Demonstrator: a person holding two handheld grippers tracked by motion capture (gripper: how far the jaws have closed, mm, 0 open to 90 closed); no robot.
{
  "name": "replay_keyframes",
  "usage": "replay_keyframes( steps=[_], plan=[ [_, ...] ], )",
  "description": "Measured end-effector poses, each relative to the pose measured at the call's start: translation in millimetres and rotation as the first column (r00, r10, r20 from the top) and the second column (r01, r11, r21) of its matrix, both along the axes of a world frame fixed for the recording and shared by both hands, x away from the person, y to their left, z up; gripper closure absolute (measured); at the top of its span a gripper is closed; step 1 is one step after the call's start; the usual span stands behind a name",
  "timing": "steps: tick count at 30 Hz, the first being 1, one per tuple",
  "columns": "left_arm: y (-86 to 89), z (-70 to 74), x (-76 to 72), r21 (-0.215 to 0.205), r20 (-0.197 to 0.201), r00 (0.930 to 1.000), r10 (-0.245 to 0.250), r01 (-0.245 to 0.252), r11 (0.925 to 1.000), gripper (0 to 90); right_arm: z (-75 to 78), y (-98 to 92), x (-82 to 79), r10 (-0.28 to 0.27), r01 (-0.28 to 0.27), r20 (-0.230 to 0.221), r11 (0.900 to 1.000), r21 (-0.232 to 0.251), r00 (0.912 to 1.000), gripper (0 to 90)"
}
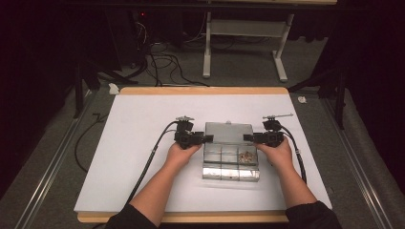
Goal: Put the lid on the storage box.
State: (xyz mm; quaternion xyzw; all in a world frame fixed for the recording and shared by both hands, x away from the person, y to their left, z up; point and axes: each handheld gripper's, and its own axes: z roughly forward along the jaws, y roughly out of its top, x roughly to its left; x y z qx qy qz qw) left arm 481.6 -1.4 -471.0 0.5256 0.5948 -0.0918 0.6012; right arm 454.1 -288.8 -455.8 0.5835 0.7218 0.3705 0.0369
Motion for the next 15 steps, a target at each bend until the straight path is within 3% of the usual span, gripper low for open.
replay_keyframes(
  steps=[7,15],
  plan=[
    [0.4,-0.1,-1.8,-0.008,-0.005,1.0,-0.001,0.001,1.0,43.1,-7.7,-5.1,-1.1,-0.016,0.016,-0.008,0.997,0.081,0.9998,36.9],
    [3.8,-1.0,-4.3,-0.021,-0.012,0.9999,0.012,-0.012,0.9997,44.2,-10.7,-3.8,0.0,-0.002,0.006,-0.033,0.992,0.127,0.9995,36.5]
  ],
)
